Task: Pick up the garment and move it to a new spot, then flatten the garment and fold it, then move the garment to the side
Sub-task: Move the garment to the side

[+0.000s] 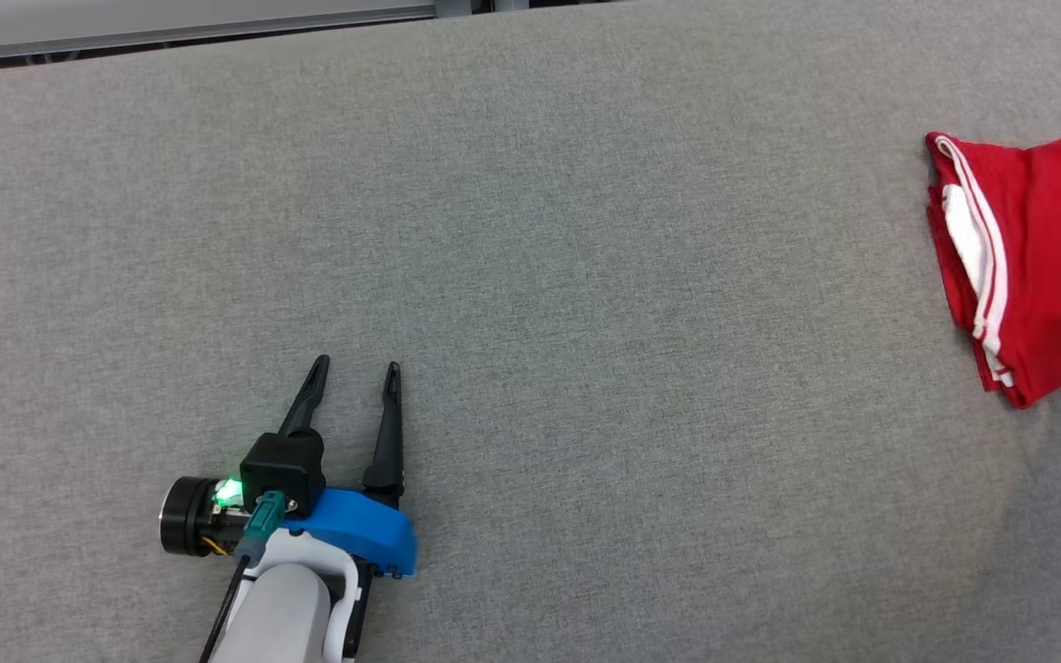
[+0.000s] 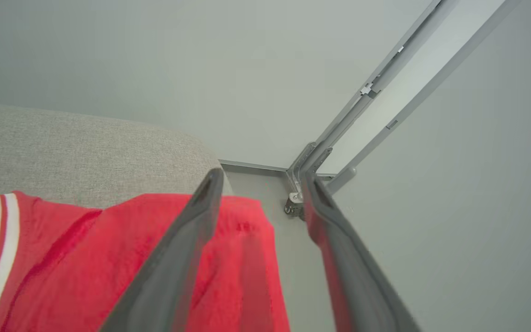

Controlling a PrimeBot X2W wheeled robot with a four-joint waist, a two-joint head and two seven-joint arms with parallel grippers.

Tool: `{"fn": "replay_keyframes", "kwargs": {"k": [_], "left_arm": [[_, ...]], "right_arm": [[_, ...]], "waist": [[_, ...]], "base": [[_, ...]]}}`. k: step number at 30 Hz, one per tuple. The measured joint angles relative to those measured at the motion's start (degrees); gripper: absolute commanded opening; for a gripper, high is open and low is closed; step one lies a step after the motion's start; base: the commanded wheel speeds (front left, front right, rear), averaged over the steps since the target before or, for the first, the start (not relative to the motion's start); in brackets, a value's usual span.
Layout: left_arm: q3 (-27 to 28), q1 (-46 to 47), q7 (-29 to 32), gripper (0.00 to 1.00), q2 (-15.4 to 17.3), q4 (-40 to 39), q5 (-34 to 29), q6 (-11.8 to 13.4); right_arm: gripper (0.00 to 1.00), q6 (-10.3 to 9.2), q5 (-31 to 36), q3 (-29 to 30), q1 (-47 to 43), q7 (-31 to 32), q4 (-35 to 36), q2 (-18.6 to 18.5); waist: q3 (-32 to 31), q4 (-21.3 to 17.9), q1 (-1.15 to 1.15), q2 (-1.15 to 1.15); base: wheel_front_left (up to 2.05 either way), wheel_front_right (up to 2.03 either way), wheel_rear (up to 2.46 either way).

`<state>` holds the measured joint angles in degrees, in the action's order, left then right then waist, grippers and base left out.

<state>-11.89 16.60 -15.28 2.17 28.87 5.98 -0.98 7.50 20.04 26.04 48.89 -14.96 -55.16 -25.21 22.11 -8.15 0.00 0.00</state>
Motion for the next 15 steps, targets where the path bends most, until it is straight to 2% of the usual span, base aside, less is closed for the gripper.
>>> {"fn": "replay_keyframes", "kwargs": {"k": [4,10,15], "left_arm": [[0.1,0.0,0.0,1.00,0.2,0.4,0.5,0.7],[1.3,-1.4,0.1,1.00,0.6,0.1,1.7,2.0],[2.1,-2.8,0.1,1.00,0.7,-0.6,2.2,3.0]], "right_arm": [[1.00,0.00,1.5,3.0,0.0,0.0,7.0,4.2],[1.00,-0.01,-6.5,-4.5,-4.3,0.0,18.4,14.2],[1.00,0.00,-13.7,-11.7,-12.5,0.0,24.0,18.2]], "waist": [[-0.8,0.5,0.00,0.00],[-3.3,1.1,0.00,0.01],[-6.4,2.6,-0.01,0.00]], "base": [[0.00,0.00,0.00],[0.00,0.00,0.00],[0.00,0.00,0.00]]}}
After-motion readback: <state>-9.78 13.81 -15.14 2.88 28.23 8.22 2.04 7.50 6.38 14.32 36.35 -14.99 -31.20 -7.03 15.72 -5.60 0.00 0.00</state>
